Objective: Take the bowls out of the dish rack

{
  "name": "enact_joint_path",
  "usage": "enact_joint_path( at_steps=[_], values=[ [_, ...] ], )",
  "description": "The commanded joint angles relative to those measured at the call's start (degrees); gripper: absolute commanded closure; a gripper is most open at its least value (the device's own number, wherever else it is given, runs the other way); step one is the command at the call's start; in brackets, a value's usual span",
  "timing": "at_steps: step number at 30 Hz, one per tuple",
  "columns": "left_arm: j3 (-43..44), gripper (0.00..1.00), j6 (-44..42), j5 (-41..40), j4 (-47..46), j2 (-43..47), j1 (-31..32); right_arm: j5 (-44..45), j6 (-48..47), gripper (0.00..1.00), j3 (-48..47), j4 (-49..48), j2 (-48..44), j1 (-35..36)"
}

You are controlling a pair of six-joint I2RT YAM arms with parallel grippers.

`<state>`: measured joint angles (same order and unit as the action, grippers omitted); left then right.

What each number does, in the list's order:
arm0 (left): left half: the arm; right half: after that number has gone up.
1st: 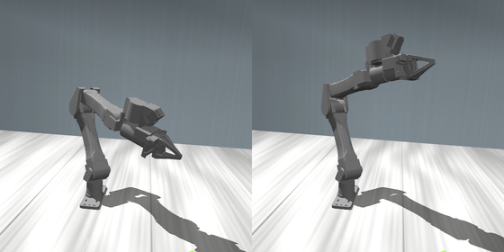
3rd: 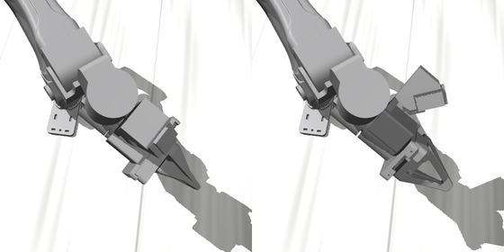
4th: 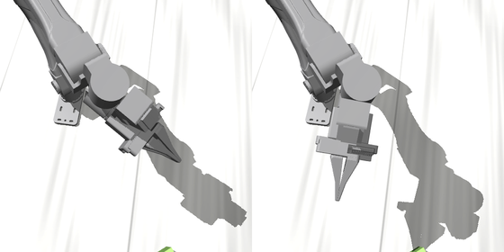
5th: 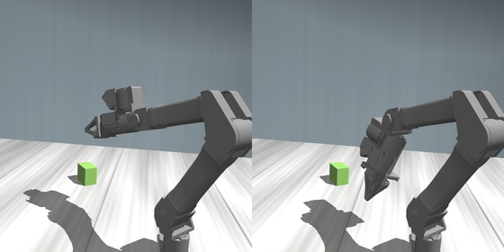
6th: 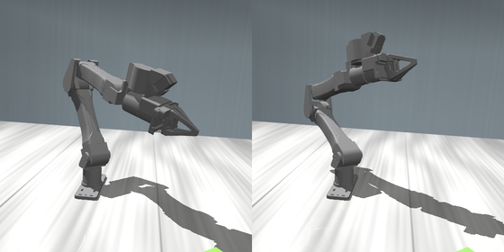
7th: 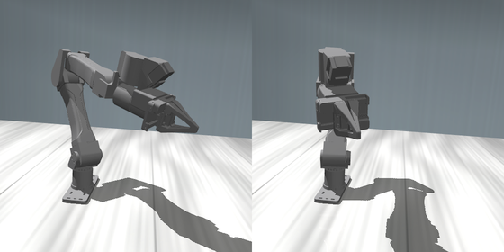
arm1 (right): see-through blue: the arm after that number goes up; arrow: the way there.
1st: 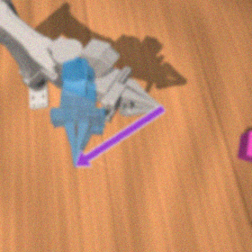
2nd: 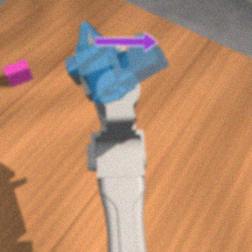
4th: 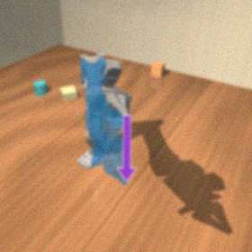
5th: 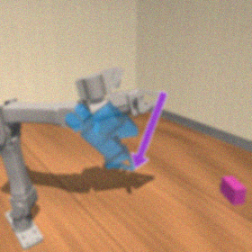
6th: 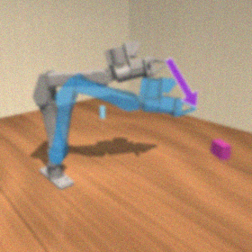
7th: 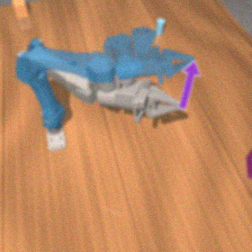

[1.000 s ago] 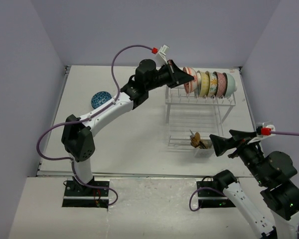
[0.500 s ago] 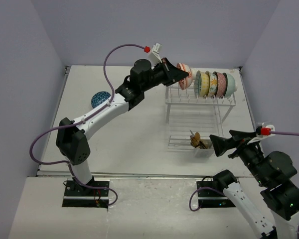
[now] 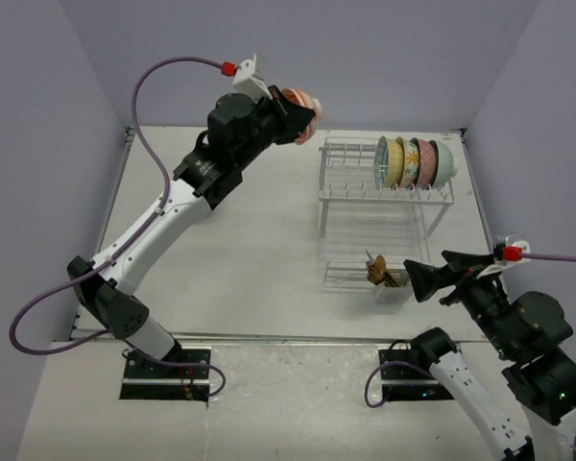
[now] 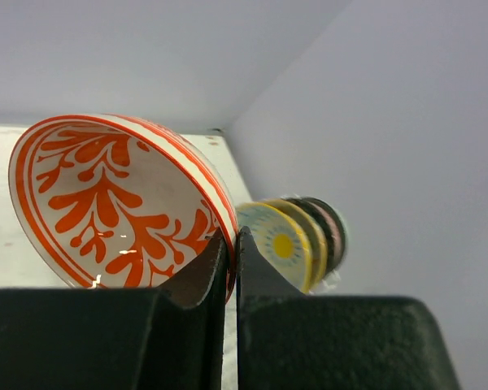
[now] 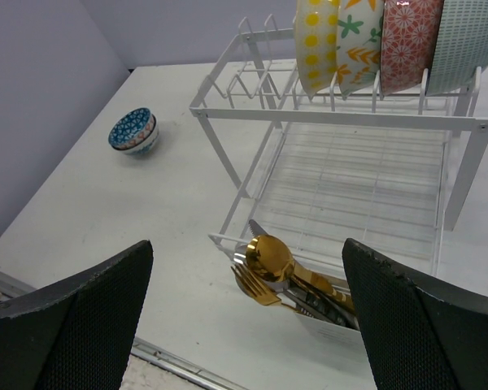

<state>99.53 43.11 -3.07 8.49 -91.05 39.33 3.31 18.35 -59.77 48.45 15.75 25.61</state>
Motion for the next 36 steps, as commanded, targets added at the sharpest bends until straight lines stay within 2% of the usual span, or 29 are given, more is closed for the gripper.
enact_joint_path(
  at_steps=[1,2,5,9,15,19,25,36],
  values=[
    [3.6,1.00,-6.2,-6.2,8.8,1.9,-5.9,-1.0,-0.9,0.01,-1.1,-1.7,1.4,0.2],
    [4.9,1.00,-6.8,-6.5,11.0,1.1,-8.7,-1.3,-0.9,0.01,-1.0,-1.8,1.4,0.2],
    [9.9,1.00,-13.0,-14.2,22.2,-2.6,-12.8,-2.0,-0.8,0.01,-0.6,-2.0,1.7,0.3],
    [13.2,1.00,-17.6,-19.9,35.6,-8.0,-17.3,-2.4,-0.8,0.01,0.3,-2.4,1.7,0.3],
    [13.4,1.00,-22.6,-21.0,43.2,-16.6,-23.2,-3.2,-0.6,0.01,1.2,-3.6,2.8,0.3],
    [13.6,1.00,-24.0,-21.0,45.6,-22.3,-25.9,-4.7,-0.8,0.01,1.8,-3.6,2.9,0.3],
    [14.0,1.00,-25.7,-20.7,46.5,-26.8,-26.3,-5.2,-0.8,0.01,2.9,-4.3,2.8,0.3],
    [11.1,1.00,-26.1,-18.4,44.8,-29.0,-26.0,-5.9,-0.6,0.01,4.4,-5.3,3.0,0.2]
  ],
)
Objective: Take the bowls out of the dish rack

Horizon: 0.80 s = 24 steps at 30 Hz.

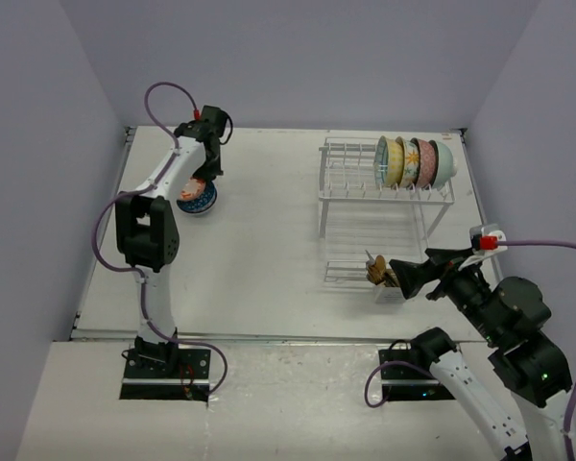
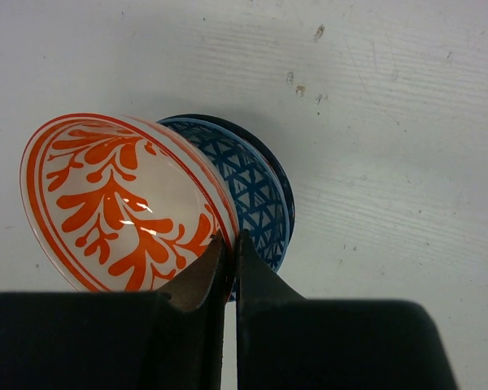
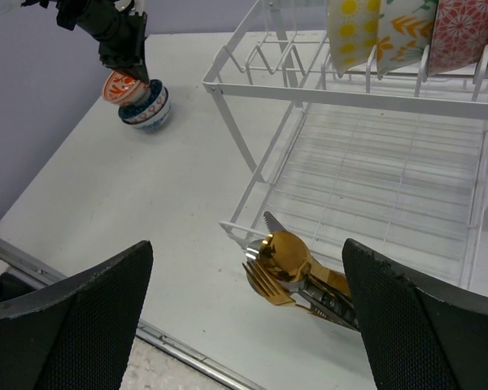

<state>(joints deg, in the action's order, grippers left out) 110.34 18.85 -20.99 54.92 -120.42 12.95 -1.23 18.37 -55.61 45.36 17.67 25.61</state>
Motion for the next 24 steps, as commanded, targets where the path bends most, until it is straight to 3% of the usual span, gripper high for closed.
enact_joint_path(
  at_steps=[1,15,21,24],
  values=[
    [0.3,1.00,-1.9,-0.5,-1.7,0.3,0.5,-1.3,-0.6,0.01,0.3,-2.3,1.1,0.3],
    [0.7,1.00,-2.2,-5.3,1.1,-2.3,3.1,-1.4,-0.6,0.01,0.4,-2.4,1.0,0.3],
    [1.5,0.85,-2.4,-8.5,2.7,-2.4,4.1,-1.8,-0.6,0.01,0.2,-2.6,1.7,0.3],
    [1.9,0.70,-2.4,-9.8,3.8,-2.3,4.5,-1.8,-0.6,0.01,0.3,-2.8,1.9,0.3]
  ],
)
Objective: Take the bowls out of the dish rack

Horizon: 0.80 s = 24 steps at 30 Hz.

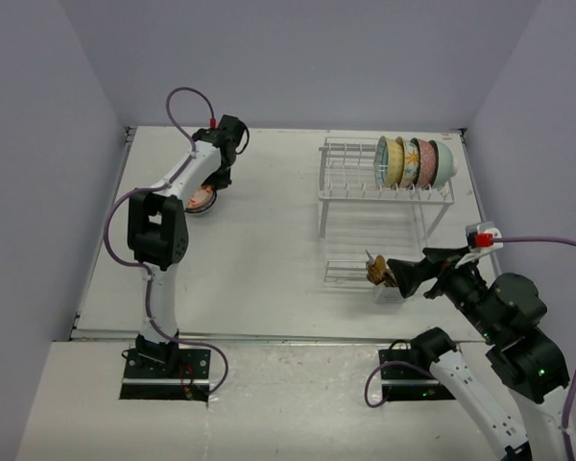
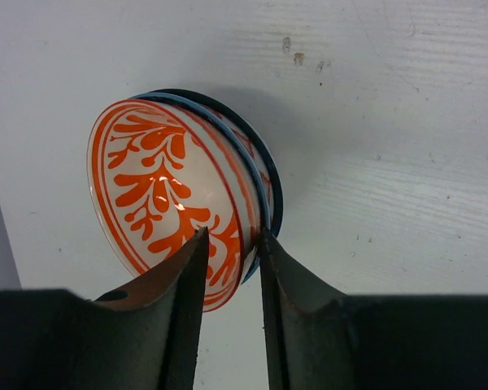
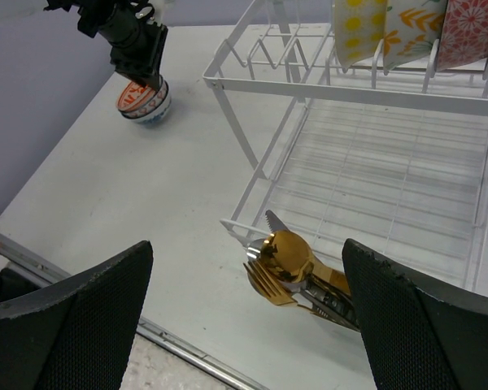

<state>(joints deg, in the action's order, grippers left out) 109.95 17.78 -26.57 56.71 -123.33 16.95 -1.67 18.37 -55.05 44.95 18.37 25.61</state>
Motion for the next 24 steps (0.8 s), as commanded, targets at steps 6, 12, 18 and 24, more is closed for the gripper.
enact_joint_path(
  at_steps=[6,12,18,24],
  values=[
    [5.1,0.51,-1.4,-5.8,4.1,2.6,2.2,-1.6,-0.5,0.01,-0.2,-2.9,2.3,0.3],
    [7.1,0.20,-0.7,-6.2,5.3,8.3,4.8,-0.4,-0.2,0.01,-2.8,-3.4,5.6,0.3],
    [-6.3,0.00,2.3,4.8,-5.1,26.9,6.1,9.1,0.2,0.01,-14.0,2.4,18.9,0.4],
    [-32.6,0.00,7.7,13.3,-22.5,53.3,6.1,22.9,-1.6,0.01,-26.3,7.6,31.9,1.1]
  ],
)
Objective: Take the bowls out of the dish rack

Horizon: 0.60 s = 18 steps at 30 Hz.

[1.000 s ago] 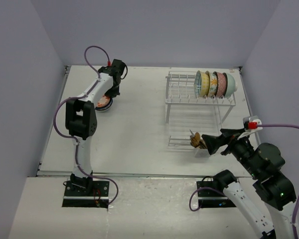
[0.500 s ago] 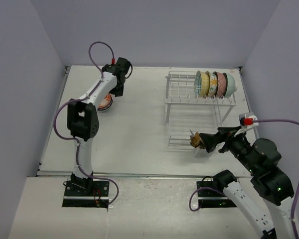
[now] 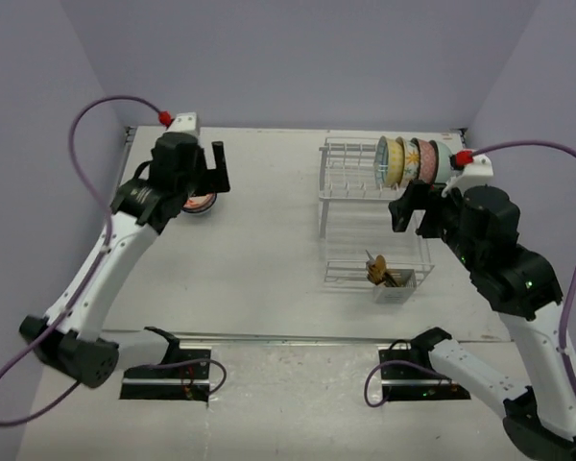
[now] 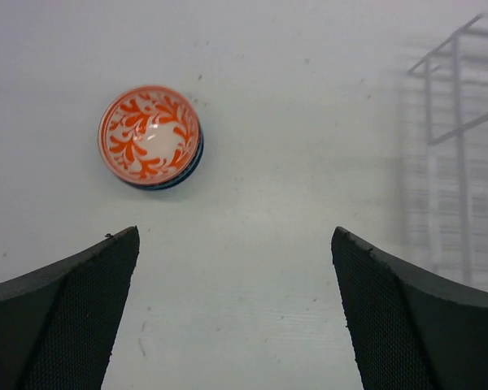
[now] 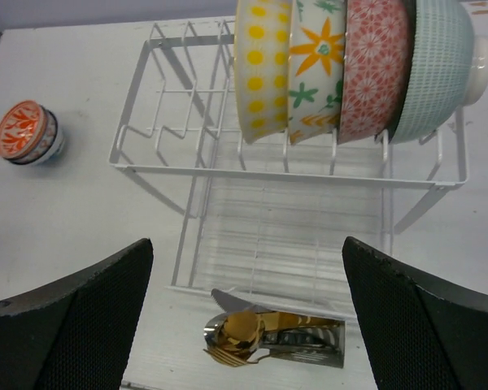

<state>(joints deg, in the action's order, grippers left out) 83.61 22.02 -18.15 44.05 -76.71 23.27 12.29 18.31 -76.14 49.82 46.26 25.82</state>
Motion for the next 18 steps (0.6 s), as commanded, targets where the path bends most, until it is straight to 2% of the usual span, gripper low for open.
enact_joint_path(
  at_steps=[1,3,4,9,14,18],
  values=[
    [-10.1,0.00,3.5,5.1,-10.0,10.8,-0.2,12.4,-1.9,0.01,-9.2,4.1,5.8,1.3],
    [-13.1,0.00,3.2,6.1,-9.6,14.2,-0.2,17.2,-3.5,0.01,-13.4,6.7,12.2,3.4],
    [-16.1,0.00,2.8,7.2,-9.7,17.3,-0.2,22.5,-4.2,0.01,-17.5,7.5,14.4,4.1],
    [-24.1,0.00,0.8,10.2,-10.2,26.7,-0.2,30.8,-7.2,0.01,-30.5,13.0,29.6,7.4],
    [-32.3,0.00,-1.0,8.0,-13.0,32.7,-0.2,35.9,-11.5,0.30,-41.7,15.4,40.5,11.1],
    [-35.3,0.00,-1.6,6.0,-12.5,33.1,-0.2,42.0,-14.6,0.31,-43.8,15.3,46.7,13.5]
  ],
)
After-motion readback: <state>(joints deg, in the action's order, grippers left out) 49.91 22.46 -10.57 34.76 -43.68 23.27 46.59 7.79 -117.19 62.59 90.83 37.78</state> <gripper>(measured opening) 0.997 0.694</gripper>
